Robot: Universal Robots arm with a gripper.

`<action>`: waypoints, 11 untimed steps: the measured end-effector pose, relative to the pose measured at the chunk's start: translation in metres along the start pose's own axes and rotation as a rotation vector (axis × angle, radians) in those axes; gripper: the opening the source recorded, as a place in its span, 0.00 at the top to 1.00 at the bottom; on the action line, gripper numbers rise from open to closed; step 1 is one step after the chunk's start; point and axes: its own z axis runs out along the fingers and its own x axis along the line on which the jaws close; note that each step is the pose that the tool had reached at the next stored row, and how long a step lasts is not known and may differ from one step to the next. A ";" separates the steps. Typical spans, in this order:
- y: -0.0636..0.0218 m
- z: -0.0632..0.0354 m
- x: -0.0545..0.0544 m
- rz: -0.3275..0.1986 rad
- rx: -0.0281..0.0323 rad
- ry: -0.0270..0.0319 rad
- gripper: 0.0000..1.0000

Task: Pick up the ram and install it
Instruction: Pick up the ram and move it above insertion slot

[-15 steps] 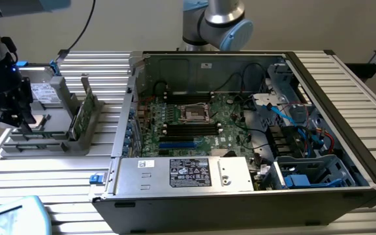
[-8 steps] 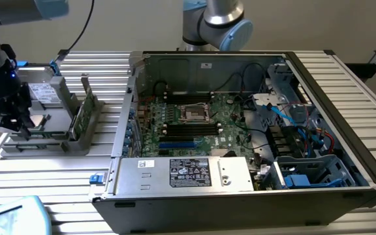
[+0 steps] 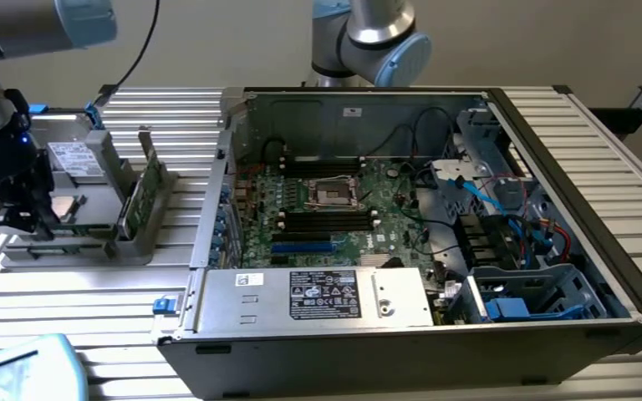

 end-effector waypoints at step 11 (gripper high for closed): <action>-0.0012 0.0200 0.000 -0.018 0.0002 0.0015 0.67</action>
